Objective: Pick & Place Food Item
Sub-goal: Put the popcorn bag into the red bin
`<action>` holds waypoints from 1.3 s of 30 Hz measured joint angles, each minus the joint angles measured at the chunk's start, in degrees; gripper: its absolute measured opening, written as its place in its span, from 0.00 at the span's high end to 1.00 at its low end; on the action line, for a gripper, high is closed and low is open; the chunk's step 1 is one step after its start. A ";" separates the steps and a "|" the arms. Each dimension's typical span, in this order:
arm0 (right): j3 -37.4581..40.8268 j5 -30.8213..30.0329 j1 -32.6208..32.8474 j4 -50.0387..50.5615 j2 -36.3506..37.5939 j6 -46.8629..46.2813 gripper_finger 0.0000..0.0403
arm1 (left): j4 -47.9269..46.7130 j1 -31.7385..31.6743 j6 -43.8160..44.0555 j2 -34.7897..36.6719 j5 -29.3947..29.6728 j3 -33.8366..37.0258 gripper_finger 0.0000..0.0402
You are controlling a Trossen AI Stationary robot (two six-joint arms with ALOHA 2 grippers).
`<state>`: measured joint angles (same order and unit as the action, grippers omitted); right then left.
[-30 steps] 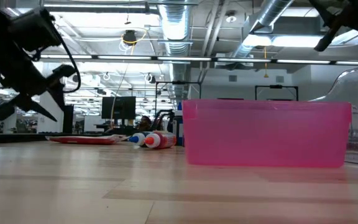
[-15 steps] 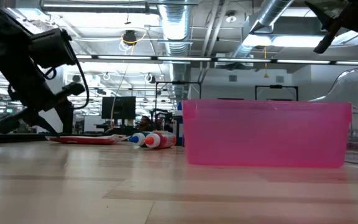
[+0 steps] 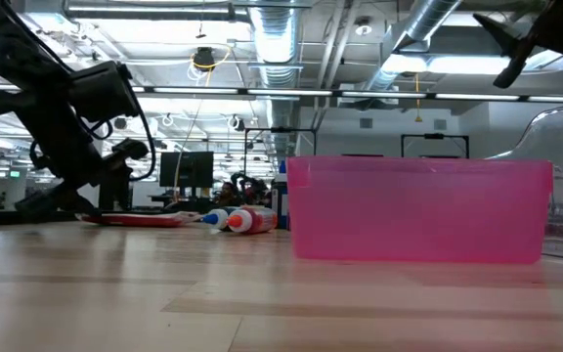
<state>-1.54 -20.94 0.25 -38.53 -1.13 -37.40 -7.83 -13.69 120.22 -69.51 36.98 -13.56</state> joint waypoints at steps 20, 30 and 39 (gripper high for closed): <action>0.00 -0.09 0.00 0.55 0.00 -0.14 0.63 | 8.12 0.83 -8.42 1.55 -1.96 0.50 1.00; 0.00 -0.11 0.07 0.33 0.00 -0.32 0.65 | 18.01 1.39 -21.72 9.75 -0.51 0.24 1.00; -0.02 -0.12 0.07 -1.38 0.00 -0.92 0.66 | 18.25 4.40 -36.04 23.34 -15.56 0.15 1.00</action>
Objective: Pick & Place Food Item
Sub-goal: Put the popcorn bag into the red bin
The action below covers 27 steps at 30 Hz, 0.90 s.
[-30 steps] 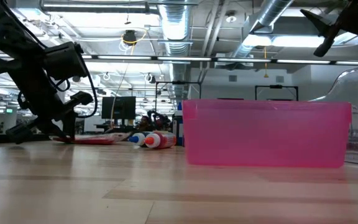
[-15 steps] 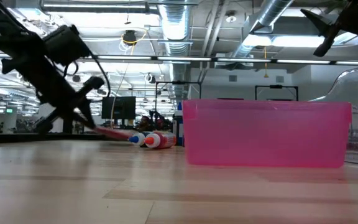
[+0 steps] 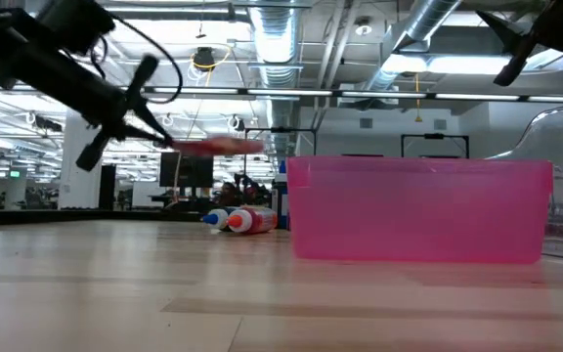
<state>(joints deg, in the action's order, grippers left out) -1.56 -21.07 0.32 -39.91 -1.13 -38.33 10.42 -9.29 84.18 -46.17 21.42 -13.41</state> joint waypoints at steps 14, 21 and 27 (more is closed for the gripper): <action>0.00 -0.01 0.00 0.03 0.00 -1.39 0.66 | 3.73 11.16 -13.79 -10.05 -12.61 -10.84 1.00; 0.00 0.02 0.00 0.14 0.00 -1.38 0.66 | 3.80 11.29 -18.19 -29.67 -18.73 -25.73 1.00; 0.00 0.98 0.02 0.18 0.00 -2.21 0.66 | 8.28 11.29 -14.35 -42.10 -20.38 -33.61 1.00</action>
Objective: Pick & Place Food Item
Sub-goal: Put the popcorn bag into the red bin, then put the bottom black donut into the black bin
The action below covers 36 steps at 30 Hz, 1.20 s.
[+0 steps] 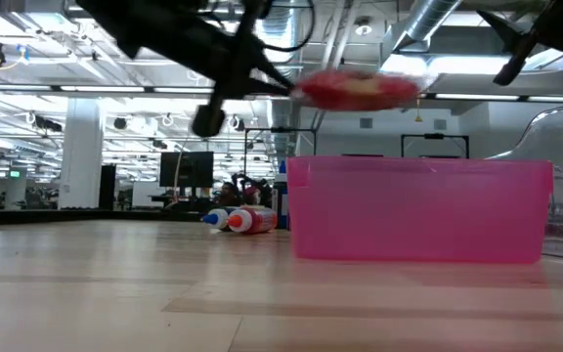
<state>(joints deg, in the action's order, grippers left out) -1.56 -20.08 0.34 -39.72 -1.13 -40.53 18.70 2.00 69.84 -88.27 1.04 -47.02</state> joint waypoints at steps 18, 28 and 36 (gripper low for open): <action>0.00 2.11 1.55 0.40 0.02 -0.92 0.66 | 1.59 0.17 4.99 -8.87 0.13 -3.98 1.00; 0.00 2.10 1.53 0.50 0.02 -1.01 0.66 | 1.86 0.13 2.16 -8.42 3.48 -3.96 0.80; 0.00 2.07 1.53 0.50 0.02 -1.03 0.66 | 2.51 0.13 -3.13 -6.45 4.83 -3.89 0.61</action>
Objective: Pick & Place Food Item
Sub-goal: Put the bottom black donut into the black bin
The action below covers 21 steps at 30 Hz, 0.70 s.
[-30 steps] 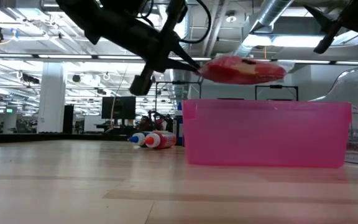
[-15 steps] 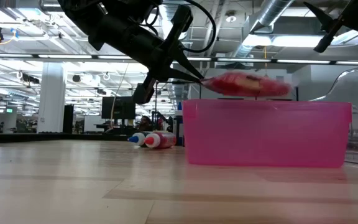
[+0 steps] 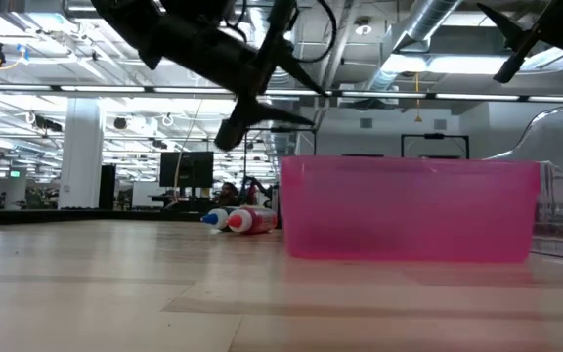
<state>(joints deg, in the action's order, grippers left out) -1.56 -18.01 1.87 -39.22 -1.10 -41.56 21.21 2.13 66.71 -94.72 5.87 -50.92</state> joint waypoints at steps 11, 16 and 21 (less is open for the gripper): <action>0.00 -0.29 -0.07 -0.15 -0.01 -0.03 0.66 | -10.44 0.15 -31.49 20.83 10.50 -0.01 0.59; 0.00 -0.32 -0.07 -1.78 -0.02 -0.02 0.66 | -29.00 0.68 -39.40 31.45 12.76 -0.09 0.58; 0.00 -0.38 -0.07 -6.54 0.00 1.02 0.66 | -48.12 3.21 -37.76 35.62 12.18 0.02 0.55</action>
<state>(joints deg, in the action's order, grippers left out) -1.56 -18.39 1.80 -45.77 -1.10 -40.54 -26.91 5.34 28.94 -59.10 18.05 -50.89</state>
